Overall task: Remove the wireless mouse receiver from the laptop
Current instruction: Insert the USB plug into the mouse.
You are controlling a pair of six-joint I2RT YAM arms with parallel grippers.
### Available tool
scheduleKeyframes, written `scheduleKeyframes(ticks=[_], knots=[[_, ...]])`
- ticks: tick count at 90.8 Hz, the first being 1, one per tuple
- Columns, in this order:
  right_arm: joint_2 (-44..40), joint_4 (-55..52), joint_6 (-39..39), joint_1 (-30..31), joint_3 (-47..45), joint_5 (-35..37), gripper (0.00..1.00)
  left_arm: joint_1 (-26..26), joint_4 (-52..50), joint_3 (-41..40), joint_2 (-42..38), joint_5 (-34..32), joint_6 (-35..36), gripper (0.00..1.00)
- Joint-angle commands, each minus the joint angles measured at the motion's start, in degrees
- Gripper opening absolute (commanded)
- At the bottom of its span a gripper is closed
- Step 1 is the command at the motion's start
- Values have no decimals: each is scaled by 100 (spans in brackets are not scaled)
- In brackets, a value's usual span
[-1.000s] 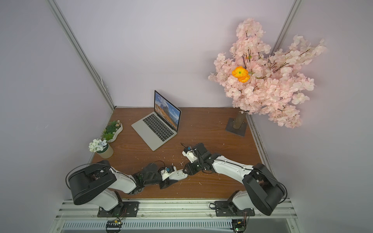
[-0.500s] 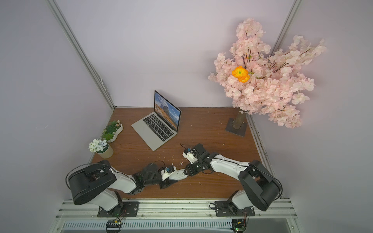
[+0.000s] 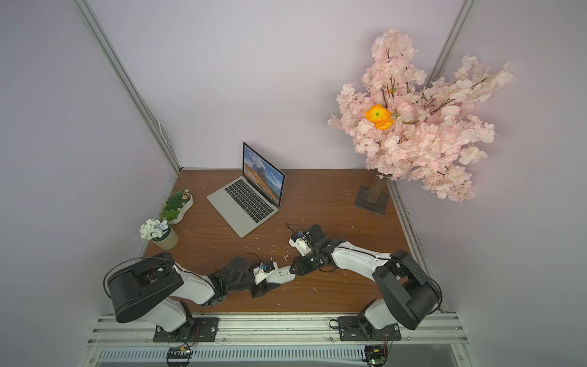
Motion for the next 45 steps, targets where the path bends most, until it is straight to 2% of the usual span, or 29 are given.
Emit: scheduleKeyframes(ticks=[1,45], knots=[[113,4,-6,-38,159,-16,35,-53,-269,60,117,-7,69,51],[442,-259,-22,-31,129,245,29,-56,-270,54,113,-10,61,51]])
